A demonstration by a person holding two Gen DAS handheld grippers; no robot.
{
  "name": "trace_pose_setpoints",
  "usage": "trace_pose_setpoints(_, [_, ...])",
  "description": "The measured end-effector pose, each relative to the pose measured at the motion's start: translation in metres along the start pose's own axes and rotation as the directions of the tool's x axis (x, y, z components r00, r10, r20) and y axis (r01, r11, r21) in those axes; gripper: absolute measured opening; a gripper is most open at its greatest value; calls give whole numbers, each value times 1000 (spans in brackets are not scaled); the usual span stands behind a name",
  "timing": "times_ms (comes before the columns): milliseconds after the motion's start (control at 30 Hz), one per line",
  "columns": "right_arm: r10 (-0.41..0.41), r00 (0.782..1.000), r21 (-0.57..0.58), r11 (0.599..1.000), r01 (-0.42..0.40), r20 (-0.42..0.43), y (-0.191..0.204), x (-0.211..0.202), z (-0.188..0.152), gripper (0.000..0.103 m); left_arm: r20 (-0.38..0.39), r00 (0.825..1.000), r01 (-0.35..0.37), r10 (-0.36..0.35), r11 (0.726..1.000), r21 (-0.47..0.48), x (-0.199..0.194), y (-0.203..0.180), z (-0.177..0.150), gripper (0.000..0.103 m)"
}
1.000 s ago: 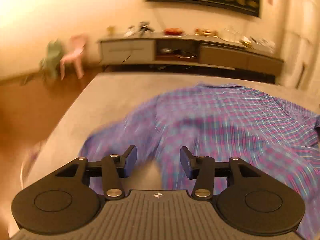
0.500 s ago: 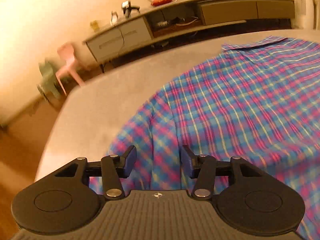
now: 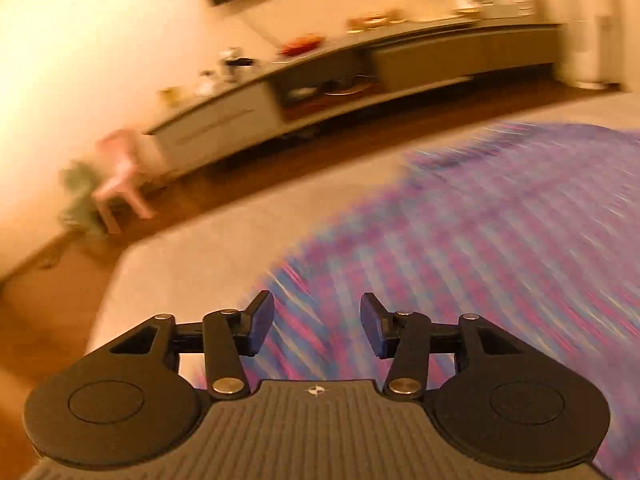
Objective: Fold clothes
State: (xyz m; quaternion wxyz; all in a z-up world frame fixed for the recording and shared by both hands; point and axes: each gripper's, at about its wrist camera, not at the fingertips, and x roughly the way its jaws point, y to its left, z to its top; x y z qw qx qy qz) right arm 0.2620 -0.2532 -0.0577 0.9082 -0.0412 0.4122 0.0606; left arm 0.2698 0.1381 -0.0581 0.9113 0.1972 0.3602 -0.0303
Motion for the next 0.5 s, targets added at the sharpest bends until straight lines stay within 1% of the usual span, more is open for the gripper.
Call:
trace_pose_setpoints(33, [48,998,-2,999,-48,-30,5,-4,-15,39,-16,1000,21,-21,1000,10,-12,-4,-14,52])
trace_pose_setpoints(67, [96,994,-3,995,-96,-60,10,-8,-30,38,-39,999,27,-26,999,22,-17,-7,-27,52])
trace_pose_setpoints(100, [120,989,-7,993,-120,-82,14,-9,-41,38,-54,998,21,-20,999,32,-15,-7,-34,52])
trace_pose_setpoints(167, [91,991,-30,995,-95,-99,17,-3,-48,36,-75,997,9,-5,999,47,-9,-6,-47,52])
trace_pose_setpoints(200, [74,993,-25,997,-77,-94,14,-2,-46,35,-75,997,-8,12,999,53,-4,-4,-46,52])
trace_pose_setpoints(267, [39,996,-14,999,-41,-84,8,0,-42,37,-67,996,-49,53,997,62,7,1,-38,51])
trace_pose_setpoints(300, [22,997,-9,1000,-23,-79,5,0,-40,38,-57,996,-68,72,995,70,15,1,-32,50])
trace_pose_setpoints(333, [4,997,-4,1000,-5,-74,2,1,-39,38,-45,995,-87,90,993,80,24,0,-26,50])
trace_pose_setpoints(367, [-13,997,2,1000,13,-70,-2,2,-37,40,-33,994,-105,108,990,89,32,-2,-19,50])
trace_pose_setpoints(400, [-31,997,7,999,31,-65,-5,3,-35,41,-28,990,-133,136,986,97,42,-4,-11,50])
trace_pose_setpoints(467, [-66,996,19,998,67,-56,-11,4,-31,45,-31,979,-195,200,974,115,62,-12,8,50])
trace_pose_setpoints(500, [-83,995,25,996,85,-52,-14,5,-29,50,-41,972,-225,232,966,125,70,-15,17,50])
